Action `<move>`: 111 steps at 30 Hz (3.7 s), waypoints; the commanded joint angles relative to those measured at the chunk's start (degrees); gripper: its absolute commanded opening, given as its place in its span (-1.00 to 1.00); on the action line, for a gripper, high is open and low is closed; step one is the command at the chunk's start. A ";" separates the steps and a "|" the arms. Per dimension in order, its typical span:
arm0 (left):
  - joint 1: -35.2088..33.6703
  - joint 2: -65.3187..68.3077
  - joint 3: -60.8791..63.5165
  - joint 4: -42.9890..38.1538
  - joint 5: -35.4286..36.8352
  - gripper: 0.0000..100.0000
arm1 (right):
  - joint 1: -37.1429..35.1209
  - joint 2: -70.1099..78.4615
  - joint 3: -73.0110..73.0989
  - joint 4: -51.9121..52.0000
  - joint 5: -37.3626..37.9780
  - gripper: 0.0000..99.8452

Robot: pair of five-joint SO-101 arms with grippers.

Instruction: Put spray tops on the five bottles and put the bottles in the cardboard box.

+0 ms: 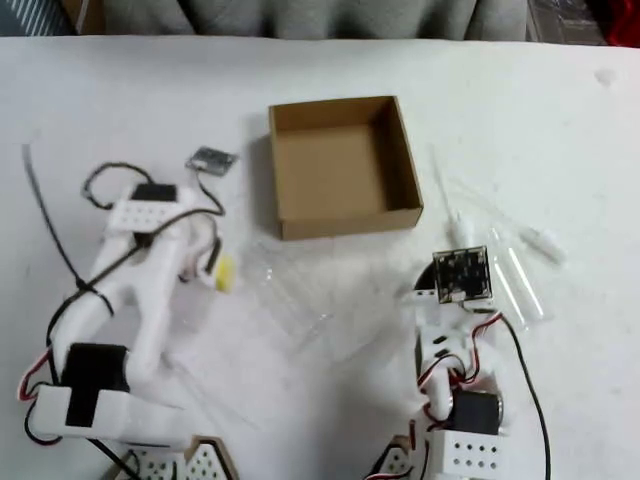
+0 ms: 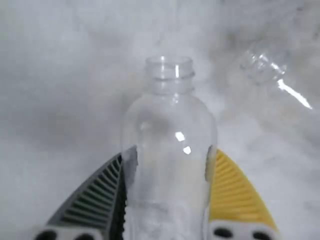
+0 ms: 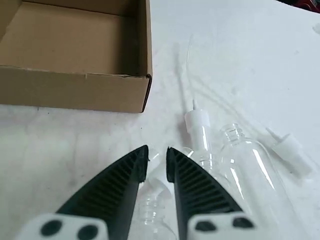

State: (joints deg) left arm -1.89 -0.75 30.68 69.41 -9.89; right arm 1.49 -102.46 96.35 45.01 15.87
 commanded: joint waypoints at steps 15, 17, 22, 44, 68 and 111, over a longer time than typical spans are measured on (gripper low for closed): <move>0.22 -0.92 5.45 -12.22 2.99 -0.81 | 20.79 0.22 -12.04 1.54 7.21 -0.92; 0.22 -0.92 5.45 -12.22 2.99 -0.81 | 22.37 2.59 -16.53 2.77 7.21 -0.92; 0.22 -0.84 5.54 -12.75 2.81 -0.81 | 25.10 20.00 -32.53 6.29 6.86 -0.91; 0.13 -0.57 5.54 -13.01 2.64 -0.81 | 30.99 100.18 -91.08 20.88 -40.09 -0.91; 0.22 -0.57 5.54 -13.01 -0.44 -0.81 | 25.63 140.62 -122.73 20.79 -69.19 -0.59; -0.22 -5.58 7.74 -14.07 0.00 -0.81 | 29.67 132.88 -160.53 54.02 -6.68 -0.97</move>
State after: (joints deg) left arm -1.45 -1.36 37.10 57.71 -9.54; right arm 31.21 41.80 -70.77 97.49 7.60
